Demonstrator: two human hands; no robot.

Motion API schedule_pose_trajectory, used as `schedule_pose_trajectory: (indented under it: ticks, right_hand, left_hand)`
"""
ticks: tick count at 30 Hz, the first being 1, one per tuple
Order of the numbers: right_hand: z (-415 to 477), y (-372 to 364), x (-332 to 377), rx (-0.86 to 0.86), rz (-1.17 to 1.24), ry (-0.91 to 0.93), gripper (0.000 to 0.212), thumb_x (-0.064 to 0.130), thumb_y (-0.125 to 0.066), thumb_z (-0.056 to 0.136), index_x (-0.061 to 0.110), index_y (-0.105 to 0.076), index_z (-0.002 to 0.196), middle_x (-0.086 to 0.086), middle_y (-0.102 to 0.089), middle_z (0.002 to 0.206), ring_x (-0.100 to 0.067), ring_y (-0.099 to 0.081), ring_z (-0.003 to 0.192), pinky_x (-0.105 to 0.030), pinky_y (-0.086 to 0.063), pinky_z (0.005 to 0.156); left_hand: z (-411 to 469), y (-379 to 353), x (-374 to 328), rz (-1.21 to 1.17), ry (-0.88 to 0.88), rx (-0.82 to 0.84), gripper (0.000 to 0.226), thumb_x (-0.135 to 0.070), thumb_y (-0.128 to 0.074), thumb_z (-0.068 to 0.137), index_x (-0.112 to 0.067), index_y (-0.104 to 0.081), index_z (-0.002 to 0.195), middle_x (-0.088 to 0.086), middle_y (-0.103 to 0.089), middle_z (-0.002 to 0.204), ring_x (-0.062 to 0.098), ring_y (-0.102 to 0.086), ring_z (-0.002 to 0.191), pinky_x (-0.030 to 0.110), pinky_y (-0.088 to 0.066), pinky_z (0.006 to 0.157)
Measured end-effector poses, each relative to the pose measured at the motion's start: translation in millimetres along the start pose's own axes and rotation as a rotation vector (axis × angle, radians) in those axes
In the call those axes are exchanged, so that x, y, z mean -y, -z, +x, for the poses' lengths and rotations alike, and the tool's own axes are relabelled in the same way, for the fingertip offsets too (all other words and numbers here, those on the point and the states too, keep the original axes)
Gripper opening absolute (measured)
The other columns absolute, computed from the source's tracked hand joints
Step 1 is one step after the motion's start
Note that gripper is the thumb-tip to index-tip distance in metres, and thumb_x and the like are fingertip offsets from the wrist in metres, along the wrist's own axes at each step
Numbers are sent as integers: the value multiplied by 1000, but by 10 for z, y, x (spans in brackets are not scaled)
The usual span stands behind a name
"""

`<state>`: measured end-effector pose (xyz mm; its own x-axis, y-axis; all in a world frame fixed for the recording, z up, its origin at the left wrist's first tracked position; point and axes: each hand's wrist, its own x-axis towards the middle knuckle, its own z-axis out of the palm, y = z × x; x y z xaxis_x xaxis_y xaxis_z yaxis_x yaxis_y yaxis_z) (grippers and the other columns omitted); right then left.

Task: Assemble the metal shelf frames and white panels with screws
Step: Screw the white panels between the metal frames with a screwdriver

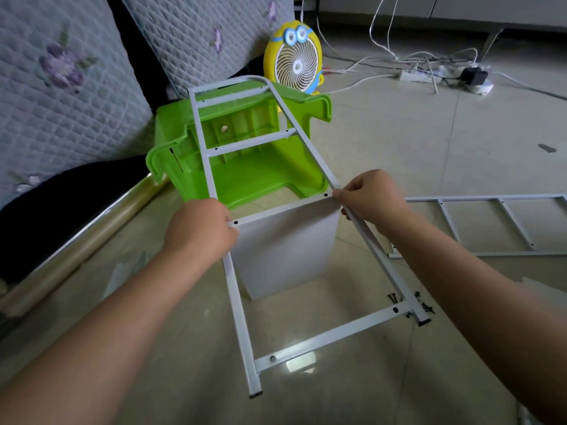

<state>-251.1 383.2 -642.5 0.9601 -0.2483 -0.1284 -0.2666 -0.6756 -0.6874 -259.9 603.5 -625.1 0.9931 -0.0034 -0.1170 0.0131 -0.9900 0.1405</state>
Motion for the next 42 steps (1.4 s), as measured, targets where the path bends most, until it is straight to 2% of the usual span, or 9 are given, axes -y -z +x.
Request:
schedule_pose_trajectory:
  ticks: [8, 13, 18, 21, 27, 31, 35, 38, 42]
  right_hand:
    - [51, -27, -52, 17, 140, -37, 24, 19, -64, 83, -4, -68, 76, -25, -68, 79, -31, -61, 71, -42, -52, 78]
    - [87, -46, -126, 38, 271, -46, 25, 13, -63, 83, -12, -66, 81, -27, -64, 75, -30, -60, 69, -45, -53, 75]
    - [102, 0, -204, 116, 405, -68, 20, 5, -56, 86, -12, -65, 85, -11, -57, 61, -7, -55, 44, -21, -53, 54]
    - [131, 52, -308, 198, 431, -45, 19, 6, -53, 89, -7, -66, 91, -3, -58, 64, -6, -55, 51, -16, -50, 54]
    - [284, -38, -1214, 214, -306, -17, 28, 15, -46, 90, -3, -67, 97, -16, -67, 97, -27, -60, 89, -27, -41, 68]
    - [157, -245, -1881, 353, -542, -100, 28, 20, -50, 90, 2, -67, 103, -15, -64, 109, -27, -57, 102, -29, -42, 81]
    - [13, -456, -2222, 414, -641, -134, 25, 24, -49, 90, 6, -66, 95, -13, -60, 95, -25, -55, 91, -30, -42, 73]
    - [-38, -622, -2338, 396, -655, -109, 29, 19, -46, 88, 11, -45, 61, -3, -37, 66, -21, -41, 76, -25, -30, 54]
    - [-90, -775, -2453, 383, -677, -48, 20, 18, -43, 91, 9, -61, 87, 5, -21, 65, -20, -40, 82, -26, -29, 67]
  left_hand:
    - [-22, 27, -231, 341, -99, -41, 29, -31, -54, 91, -16, -62, 114, 8, -48, 123, 28, -47, 116, 35, -44, 87]
    - [113, -79, -752, 175, -306, -29, 23, -28, -56, 90, -11, -64, 103, 8, -59, 110, 31, -55, 106, 34, -41, 73]
    - [197, -206, -962, 166, -284, -51, 18, -7, -53, 87, -12, -67, 97, 13, -64, 101, 34, -60, 98, 33, -39, 65]
    - [223, -242, -990, 135, -255, -62, 11, -9, -53, 88, -9, -64, 88, 16, -64, 97, 36, -59, 96, 34, -36, 63]
    - [175, -307, -1042, 139, -224, -143, 25, -6, -44, 91, -5, -63, 107, 17, -53, 115, 34, -43, 114, 40, -39, 83]
    - [122, -428, -1006, 130, -230, -247, 26, -8, -40, 94, -3, -60, 110, 17, -49, 118, 32, -37, 118, 41, -32, 88]
    - [141, -561, -951, 57, -264, -371, 18, -3, -49, 86, 4, -63, 95, 24, -56, 103, 38, -46, 108, 43, -36, 80]
    - [120, -596, -944, 18, -326, -470, 7, 5, -56, 70, 6, -62, 74, 26, -57, 81, 43, -54, 87, 43, -40, 67]
    - [122, -601, -944, -6, -271, -370, 15, 1, -52, 82, 3, -62, 93, 23, -56, 101, 38, -46, 105, 42, -34, 77]
